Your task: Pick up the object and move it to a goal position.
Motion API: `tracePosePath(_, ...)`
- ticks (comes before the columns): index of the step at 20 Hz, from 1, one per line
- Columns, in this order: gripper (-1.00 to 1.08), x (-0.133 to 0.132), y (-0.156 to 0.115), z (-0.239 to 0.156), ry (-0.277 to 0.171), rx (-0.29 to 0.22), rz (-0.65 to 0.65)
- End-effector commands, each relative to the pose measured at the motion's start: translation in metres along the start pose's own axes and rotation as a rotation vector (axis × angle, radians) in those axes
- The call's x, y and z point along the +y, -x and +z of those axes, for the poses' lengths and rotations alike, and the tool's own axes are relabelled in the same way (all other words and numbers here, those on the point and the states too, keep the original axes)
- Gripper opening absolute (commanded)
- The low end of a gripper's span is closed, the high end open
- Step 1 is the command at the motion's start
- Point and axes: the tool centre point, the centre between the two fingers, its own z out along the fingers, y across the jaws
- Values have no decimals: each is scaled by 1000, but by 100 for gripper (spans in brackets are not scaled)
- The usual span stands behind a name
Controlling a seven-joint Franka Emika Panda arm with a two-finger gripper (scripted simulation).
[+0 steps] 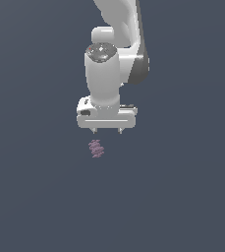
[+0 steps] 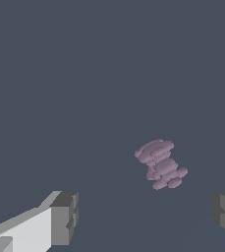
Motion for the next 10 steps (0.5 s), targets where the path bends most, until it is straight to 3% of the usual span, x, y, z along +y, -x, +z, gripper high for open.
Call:
tracePosePath(1, 100, 3, 0, 4, 2, -2, -19)
tracePosePath(10, 100, 21, 3, 31, 10, -15, -155)
